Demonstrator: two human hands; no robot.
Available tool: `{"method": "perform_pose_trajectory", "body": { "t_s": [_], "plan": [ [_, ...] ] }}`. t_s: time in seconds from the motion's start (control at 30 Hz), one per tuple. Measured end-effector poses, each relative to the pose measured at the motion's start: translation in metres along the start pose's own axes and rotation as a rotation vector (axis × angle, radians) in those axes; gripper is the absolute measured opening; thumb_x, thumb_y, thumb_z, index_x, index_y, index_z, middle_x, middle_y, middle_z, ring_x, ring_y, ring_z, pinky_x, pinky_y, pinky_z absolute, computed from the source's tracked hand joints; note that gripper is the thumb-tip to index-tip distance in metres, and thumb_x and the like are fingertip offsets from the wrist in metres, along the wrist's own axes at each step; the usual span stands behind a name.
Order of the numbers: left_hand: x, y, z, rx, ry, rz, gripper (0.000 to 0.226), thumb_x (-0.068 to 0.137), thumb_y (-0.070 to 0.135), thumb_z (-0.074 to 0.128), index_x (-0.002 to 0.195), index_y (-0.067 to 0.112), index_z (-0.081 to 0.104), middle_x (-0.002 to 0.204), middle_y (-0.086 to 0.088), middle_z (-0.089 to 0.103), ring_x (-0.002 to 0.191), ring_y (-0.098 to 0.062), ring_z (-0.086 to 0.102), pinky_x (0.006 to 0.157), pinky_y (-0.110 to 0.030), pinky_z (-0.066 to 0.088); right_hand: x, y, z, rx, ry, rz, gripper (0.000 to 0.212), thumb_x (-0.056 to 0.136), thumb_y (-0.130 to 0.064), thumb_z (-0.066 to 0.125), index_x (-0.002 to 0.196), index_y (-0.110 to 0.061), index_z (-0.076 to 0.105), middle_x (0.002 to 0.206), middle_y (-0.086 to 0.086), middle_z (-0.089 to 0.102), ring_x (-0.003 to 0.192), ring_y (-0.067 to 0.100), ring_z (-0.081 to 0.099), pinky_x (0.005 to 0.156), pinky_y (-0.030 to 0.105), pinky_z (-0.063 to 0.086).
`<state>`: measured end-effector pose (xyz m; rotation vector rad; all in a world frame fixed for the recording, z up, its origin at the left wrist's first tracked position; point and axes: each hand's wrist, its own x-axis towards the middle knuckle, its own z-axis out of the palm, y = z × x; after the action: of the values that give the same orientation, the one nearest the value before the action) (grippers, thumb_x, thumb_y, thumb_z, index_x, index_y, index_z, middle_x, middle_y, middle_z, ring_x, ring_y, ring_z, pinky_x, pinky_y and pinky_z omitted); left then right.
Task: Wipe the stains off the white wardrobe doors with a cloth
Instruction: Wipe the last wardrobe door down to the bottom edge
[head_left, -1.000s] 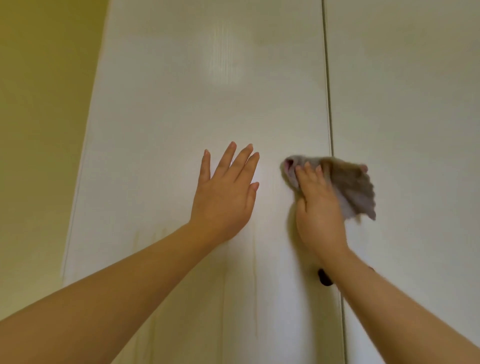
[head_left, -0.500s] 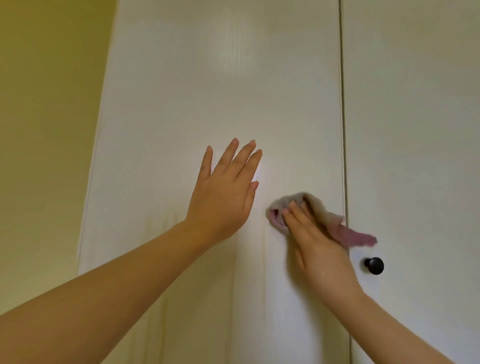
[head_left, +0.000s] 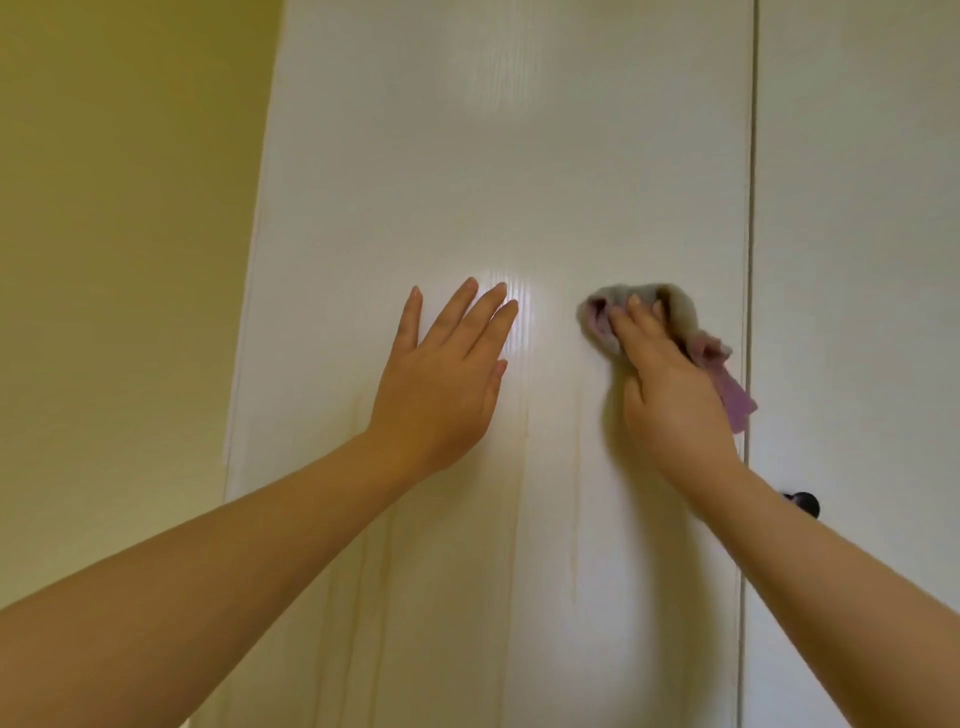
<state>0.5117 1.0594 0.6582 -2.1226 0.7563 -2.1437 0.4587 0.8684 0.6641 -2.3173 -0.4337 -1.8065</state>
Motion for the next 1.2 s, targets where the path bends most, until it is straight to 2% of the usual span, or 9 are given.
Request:
{"method": "perform_pose_trajectory", "body": {
  "t_s": [0.1,0.2,0.27,0.33,0.5,0.67,0.9,1.03,1.2],
  "plan": [
    [-0.004,-0.002,0.0,-0.012,0.035,-0.021,0.05,0.094,0.026,0.031,0.133,0.004,0.052,0.137,-0.011,0.053,0.128,-0.031,0.048,0.103,-0.059,0.029,0.017,-0.002,0.005,-0.006,0.039,0.115,0.057,0.088,0.004,0.027,0.143,-0.007,0.03,0.153,0.006,0.021,0.142,0.018,0.009,0.101,0.002,-0.006],
    [-0.011,0.003,-0.001,-0.003,0.041,-0.018,0.051,0.093,0.026,0.032,0.133,0.003,0.051,0.136,-0.013,0.053,0.128,-0.031,0.047,0.104,-0.059,0.028,-0.05,-0.016,0.034,0.038,0.043,0.091,0.061,0.079,0.003,0.025,0.138,-0.001,0.038,0.147,0.01,0.029,0.136,0.019,0.025,0.109,0.016,0.012],
    [-0.016,0.002,0.0,0.008,0.028,0.009,0.051,0.092,0.026,0.033,0.133,0.002,0.052,0.135,-0.013,0.054,0.128,-0.031,0.048,0.103,-0.06,0.028,-0.076,-0.021,0.035,0.121,0.004,0.067,0.058,0.082,0.011,0.035,0.138,-0.004,0.04,0.146,0.001,0.024,0.125,0.003,0.032,0.094,0.002,0.028],
    [-0.015,-0.002,-0.001,0.028,0.027,0.017,0.051,0.093,0.026,0.033,0.133,0.002,0.052,0.135,-0.013,0.054,0.128,-0.03,0.048,0.104,-0.059,0.029,-0.05,-0.018,0.021,0.178,-0.012,0.066,0.056,0.085,0.008,0.037,0.138,-0.009,0.041,0.146,-0.004,0.024,0.126,-0.005,0.025,0.085,-0.011,0.016],
    [-0.017,0.005,0.0,0.002,0.037,-0.025,0.05,0.093,0.026,0.032,0.133,0.003,0.052,0.135,-0.012,0.054,0.128,-0.029,0.048,0.104,-0.058,0.029,-0.019,-0.01,0.019,0.078,0.048,0.17,0.06,0.081,0.002,0.027,0.139,-0.007,0.039,0.148,0.008,0.031,0.135,0.007,0.013,0.103,0.001,-0.003],
    [-0.028,0.006,0.003,0.002,0.033,0.012,0.05,0.094,0.026,0.031,0.132,0.003,0.053,0.136,-0.012,0.054,0.128,-0.029,0.048,0.107,-0.057,0.026,-0.065,-0.008,0.029,0.159,0.045,0.057,0.059,0.079,0.006,0.034,0.137,-0.001,0.04,0.146,0.006,0.027,0.125,-0.02,0.005,0.092,-0.01,0.01],
    [-0.025,0.011,0.006,0.007,0.033,-0.022,0.05,0.098,0.029,0.026,0.131,0.004,0.054,0.135,-0.011,0.055,0.127,-0.028,0.05,0.103,-0.062,0.026,-0.029,-0.008,0.032,-0.064,0.204,0.31,0.061,0.082,0.003,0.023,0.142,-0.002,0.029,0.15,0.014,0.026,0.14,0.032,0.016,0.113,0.03,0.004],
    [-0.024,0.008,0.004,0.023,0.026,0.003,0.05,0.098,0.028,0.025,0.13,0.004,0.056,0.133,-0.012,0.056,0.125,-0.029,0.051,0.103,-0.062,0.024,-0.057,-0.014,0.037,0.004,0.134,0.259,0.058,0.089,0.004,0.025,0.146,-0.008,0.02,0.153,0.001,0.011,0.141,0.015,0.0,0.107,0.006,-0.006],
    [-0.025,0.003,0.003,0.05,0.013,0.042,0.05,0.099,0.027,0.022,0.13,0.006,0.056,0.135,-0.01,0.055,0.127,-0.027,0.05,0.108,-0.058,0.025,0.01,0.005,0.014,-0.057,0.177,0.298,0.053,0.092,0.0,0.027,0.145,-0.007,0.025,0.154,0.007,0.018,0.143,0.024,0.006,0.114,0.037,0.006]
  ]
}}
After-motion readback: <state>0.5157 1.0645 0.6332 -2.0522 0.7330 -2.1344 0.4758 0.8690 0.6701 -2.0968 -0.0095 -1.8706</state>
